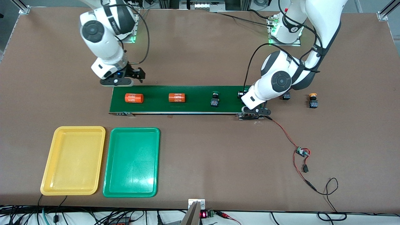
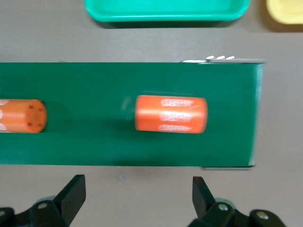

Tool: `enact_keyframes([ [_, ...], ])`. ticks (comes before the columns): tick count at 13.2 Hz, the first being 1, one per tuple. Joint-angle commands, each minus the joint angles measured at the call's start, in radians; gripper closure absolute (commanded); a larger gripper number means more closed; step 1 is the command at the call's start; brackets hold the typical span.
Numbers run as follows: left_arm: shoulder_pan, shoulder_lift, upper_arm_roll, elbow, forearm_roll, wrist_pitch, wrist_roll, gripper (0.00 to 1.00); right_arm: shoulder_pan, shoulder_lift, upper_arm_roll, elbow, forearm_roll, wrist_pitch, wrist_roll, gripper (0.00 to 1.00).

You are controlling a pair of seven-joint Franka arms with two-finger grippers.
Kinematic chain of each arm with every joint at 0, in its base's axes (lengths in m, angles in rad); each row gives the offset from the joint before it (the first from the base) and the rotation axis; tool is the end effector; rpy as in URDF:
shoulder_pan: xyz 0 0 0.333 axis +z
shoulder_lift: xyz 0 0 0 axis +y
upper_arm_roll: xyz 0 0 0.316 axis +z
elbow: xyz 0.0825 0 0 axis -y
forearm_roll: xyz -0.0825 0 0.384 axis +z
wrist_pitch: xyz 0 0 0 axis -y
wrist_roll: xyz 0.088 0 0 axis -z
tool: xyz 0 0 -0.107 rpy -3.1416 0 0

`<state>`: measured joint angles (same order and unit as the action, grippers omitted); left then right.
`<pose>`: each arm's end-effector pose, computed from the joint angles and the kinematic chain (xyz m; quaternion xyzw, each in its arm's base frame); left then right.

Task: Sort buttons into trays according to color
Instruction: 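Carry the green button onto the belt and release it with the left gripper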

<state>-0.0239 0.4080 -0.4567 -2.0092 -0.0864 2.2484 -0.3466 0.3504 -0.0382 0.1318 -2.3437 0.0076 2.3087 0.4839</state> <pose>0.5248 -0.2689 0.2611 0.9902 -0.0266 -0.1085 0.0838 0.4420 0.2315 0.3488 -1.0000 0.0034 -0.0011 0.0009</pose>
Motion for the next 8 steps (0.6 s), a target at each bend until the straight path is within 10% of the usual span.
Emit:
enact_keyframes([
  [1,-0.004,0.018,0.006,-0.002,-0.009,0.016,0.005,0.92,0.038,0.043,0.000,0.004,0.011,0.066,0.077,0.00],
  [2,-0.004,0.026,0.006,0.000,-0.006,0.016,0.005,0.66,0.050,0.055,0.000,0.007,0.011,0.071,0.087,0.00],
  [3,-0.005,0.025,0.006,0.001,-0.006,0.016,0.003,0.12,0.064,0.072,0.000,0.012,0.009,0.069,0.091,0.00],
  [8,0.024,-0.109,0.012,0.012,-0.010,-0.082,-0.002,0.00,0.090,0.101,0.000,0.029,0.009,0.063,0.129,0.00],
])
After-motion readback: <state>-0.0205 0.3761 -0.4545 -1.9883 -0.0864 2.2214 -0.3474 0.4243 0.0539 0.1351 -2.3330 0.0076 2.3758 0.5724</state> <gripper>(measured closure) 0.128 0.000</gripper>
